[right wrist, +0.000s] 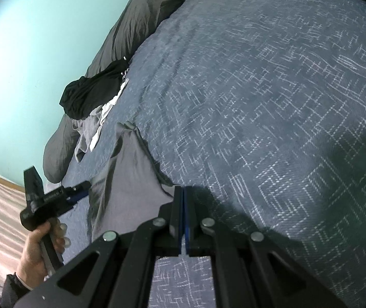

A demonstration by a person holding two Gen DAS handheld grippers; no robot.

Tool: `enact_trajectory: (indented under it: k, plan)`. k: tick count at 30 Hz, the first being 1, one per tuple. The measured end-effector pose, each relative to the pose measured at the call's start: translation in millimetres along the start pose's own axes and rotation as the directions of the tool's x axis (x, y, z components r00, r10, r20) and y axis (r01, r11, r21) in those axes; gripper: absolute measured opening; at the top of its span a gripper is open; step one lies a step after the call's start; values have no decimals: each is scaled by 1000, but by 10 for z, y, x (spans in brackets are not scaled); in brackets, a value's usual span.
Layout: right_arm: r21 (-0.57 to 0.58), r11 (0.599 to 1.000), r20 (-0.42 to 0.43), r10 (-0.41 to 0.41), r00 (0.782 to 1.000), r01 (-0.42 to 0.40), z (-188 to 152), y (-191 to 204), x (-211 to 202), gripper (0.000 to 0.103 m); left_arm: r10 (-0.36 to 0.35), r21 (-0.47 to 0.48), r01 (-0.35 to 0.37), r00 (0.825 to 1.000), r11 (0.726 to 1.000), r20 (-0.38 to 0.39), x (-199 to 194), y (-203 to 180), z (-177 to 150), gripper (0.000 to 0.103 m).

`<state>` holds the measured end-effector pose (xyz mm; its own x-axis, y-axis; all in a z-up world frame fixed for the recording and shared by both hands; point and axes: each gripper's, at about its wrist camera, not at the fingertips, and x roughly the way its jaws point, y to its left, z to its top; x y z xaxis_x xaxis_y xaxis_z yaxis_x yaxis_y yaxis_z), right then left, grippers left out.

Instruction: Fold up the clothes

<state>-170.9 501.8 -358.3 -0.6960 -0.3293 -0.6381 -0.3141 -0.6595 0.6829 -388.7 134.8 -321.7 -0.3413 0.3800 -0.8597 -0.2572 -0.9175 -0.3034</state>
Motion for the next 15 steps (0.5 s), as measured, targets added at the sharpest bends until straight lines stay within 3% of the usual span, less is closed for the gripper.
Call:
enact_trajectory:
  k: [1,3,6,15]
  plan:
    - [6,1000,-2,2,1000,-2,1,-11,5,1,-3,-5,3,1000,1000,0,7,8,1,42]
    - [16,1000,-6,6,1000,-6,4,-29,15,1,-8,-15,8,1000,1000,1,21,25,3,20]
    - [23,1000,-4,9,1000,-9,5,-46,-4,1,-17,-31,17,1000,999,3,42,51,6,12]
    - [51,999,6,-1,1000,1,6,-159,-57,1,-6,-62,6,1000,998,-5,106,95,30,11]
